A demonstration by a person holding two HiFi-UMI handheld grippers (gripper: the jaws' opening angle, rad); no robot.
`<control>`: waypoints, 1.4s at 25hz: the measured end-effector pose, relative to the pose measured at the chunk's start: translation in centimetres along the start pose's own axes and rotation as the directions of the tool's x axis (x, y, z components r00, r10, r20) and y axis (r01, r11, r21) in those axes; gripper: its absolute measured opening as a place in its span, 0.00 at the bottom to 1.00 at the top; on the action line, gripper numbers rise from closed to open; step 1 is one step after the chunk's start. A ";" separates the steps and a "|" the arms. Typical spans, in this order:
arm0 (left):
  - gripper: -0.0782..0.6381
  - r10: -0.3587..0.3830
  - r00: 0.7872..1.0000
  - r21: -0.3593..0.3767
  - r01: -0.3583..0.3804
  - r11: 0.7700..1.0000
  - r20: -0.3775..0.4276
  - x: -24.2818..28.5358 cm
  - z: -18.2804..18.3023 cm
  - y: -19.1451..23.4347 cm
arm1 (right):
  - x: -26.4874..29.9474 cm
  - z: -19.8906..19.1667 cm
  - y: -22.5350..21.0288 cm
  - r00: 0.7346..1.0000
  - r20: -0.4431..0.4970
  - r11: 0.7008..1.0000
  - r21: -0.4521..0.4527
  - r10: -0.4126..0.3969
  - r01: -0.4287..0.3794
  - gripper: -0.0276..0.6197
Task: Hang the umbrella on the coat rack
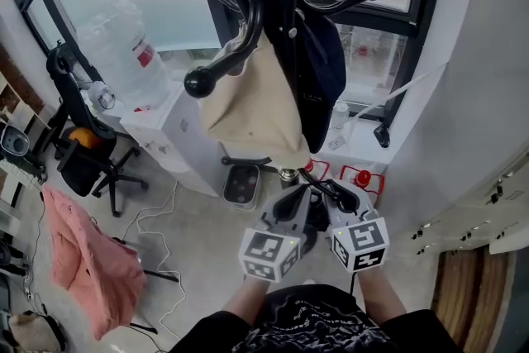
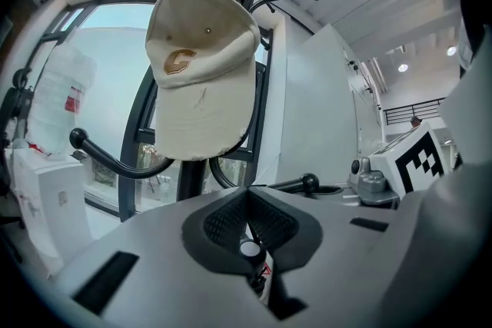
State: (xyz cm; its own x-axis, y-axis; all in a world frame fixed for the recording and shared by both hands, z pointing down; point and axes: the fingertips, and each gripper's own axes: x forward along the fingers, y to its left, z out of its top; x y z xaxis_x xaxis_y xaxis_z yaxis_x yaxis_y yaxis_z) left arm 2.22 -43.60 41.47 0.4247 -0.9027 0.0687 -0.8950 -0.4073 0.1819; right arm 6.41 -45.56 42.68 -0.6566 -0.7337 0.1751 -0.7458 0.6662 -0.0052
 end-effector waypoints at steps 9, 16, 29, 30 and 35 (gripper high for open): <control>0.12 0.030 0.999 -0.009 -0.030 1.000 -0.025 0.3 -0.6 1.1 | 1.3 -0.5 0.4 0.999 -0.015 0.999 0.009 0.032 -0.032 0.05; 0.12 0.043 0.997 0.025 -0.041 0.999 -0.061 0.7 -1.5 1.5 | 1.9 -1.1 0.7 0.998 -0.031 0.999 0.017 0.046 -0.046 0.05; 0.12 0.031 0.995 0.029 -0.028 0.999 -0.093 1.5 -2.5 1.5 | 2.6 -2.1 1.4 0.994 -0.060 0.996 0.005 0.089 -0.089 0.05; 0.12 0.025 0.995 0.026 -0.023 0.999 -0.095 1.5 -2.5 1.6 | 2.8 -2.2 1.5 0.993 -0.066 0.995 -0.003 0.100 -0.101 0.05; 0.12 -0.015 0.994 0.009 0.017 1.000 -0.109 1.7 -2.7 1.4 | 2.9 -2.9 2.0 0.981 -0.112 0.987 -0.003 0.157 -0.159 0.05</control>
State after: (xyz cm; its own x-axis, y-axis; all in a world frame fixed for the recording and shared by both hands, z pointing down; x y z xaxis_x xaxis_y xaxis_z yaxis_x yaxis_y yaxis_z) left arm 2.06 -45.29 44.48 0.4508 -0.8759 0.1720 -0.8891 -0.4234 0.1739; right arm 3.31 -45.93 46.03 -0.7490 -0.6001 0.2808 -0.6318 0.7745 -0.0303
